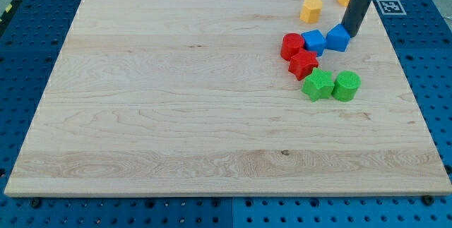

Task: Push yellow hexagon to the center right

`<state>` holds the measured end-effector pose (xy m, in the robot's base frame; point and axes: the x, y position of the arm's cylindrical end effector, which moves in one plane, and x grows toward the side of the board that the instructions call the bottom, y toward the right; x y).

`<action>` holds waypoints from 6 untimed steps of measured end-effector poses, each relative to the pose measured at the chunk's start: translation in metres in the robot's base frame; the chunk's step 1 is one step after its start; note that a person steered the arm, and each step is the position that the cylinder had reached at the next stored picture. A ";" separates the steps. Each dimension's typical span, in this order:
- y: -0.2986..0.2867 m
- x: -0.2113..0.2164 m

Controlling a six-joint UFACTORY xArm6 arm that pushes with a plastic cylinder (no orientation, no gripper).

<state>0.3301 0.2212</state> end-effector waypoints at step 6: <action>-0.070 -0.081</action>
<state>0.2492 0.1513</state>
